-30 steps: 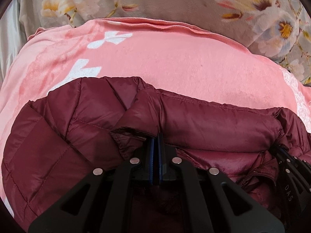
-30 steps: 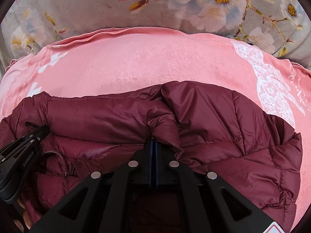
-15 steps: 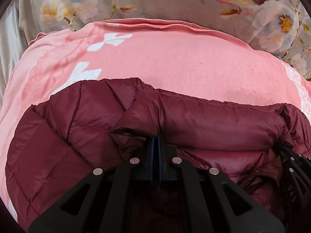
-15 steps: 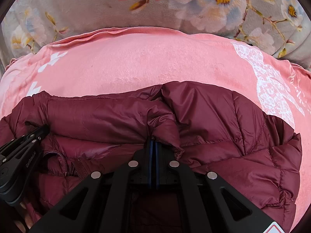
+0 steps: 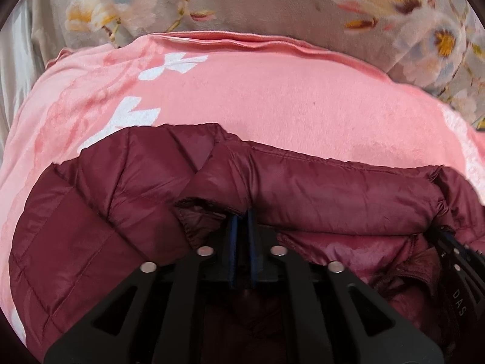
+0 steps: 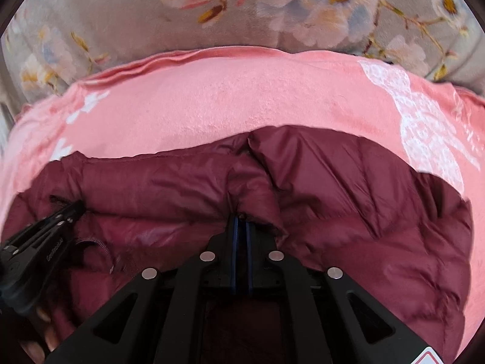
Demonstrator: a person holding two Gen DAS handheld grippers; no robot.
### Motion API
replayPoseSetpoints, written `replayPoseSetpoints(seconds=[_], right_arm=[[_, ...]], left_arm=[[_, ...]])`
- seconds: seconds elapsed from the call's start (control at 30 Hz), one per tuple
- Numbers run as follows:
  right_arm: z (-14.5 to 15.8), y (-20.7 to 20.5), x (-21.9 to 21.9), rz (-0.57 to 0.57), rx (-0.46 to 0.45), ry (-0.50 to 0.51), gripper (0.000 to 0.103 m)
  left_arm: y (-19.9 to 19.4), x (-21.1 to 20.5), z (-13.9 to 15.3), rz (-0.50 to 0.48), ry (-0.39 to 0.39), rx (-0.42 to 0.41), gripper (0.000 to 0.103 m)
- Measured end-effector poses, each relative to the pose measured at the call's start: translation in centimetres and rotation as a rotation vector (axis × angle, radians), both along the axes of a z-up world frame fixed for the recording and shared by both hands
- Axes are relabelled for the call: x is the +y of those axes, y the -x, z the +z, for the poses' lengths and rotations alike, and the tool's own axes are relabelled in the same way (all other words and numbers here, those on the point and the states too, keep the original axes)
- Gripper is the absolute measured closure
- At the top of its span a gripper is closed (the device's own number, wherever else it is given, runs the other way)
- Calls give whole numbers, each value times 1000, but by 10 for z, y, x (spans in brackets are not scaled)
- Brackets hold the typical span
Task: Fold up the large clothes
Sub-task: 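Open both tools and release the folded jacket onto the blanket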
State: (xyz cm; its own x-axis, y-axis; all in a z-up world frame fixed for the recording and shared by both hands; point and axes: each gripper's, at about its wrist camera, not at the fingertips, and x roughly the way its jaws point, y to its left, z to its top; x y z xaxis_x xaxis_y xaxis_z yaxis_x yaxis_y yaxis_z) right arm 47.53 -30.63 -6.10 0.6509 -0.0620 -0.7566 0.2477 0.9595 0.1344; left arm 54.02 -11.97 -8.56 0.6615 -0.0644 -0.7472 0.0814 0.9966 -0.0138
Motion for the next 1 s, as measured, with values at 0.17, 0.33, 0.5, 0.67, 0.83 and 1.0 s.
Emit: replayPoseSetpoints(seconds=[0.17,0.33,0.5,0.67,0.83,1.0], right_arm=[[36,125,-17,56,-99,-67,66],[43,277,-31,71,-148,-31,57],[28,395,-30,43,-132,-12,46],[-12,458,-28,-18,-65,-45,42],[-31,479,-38,-97,-86,-138,41],[-32,473,-42,-140,-118,-205,39]], left_arm=[[79,48,36,-48,127,-78,18],[182,112,56,-75,152,-106,17],[282,186,51,-4,224,-53,17],[345,244,29,130,210,-20,16],[363,303,-3,284,405,58,14],[357,306,-3,263,484,42,15]])
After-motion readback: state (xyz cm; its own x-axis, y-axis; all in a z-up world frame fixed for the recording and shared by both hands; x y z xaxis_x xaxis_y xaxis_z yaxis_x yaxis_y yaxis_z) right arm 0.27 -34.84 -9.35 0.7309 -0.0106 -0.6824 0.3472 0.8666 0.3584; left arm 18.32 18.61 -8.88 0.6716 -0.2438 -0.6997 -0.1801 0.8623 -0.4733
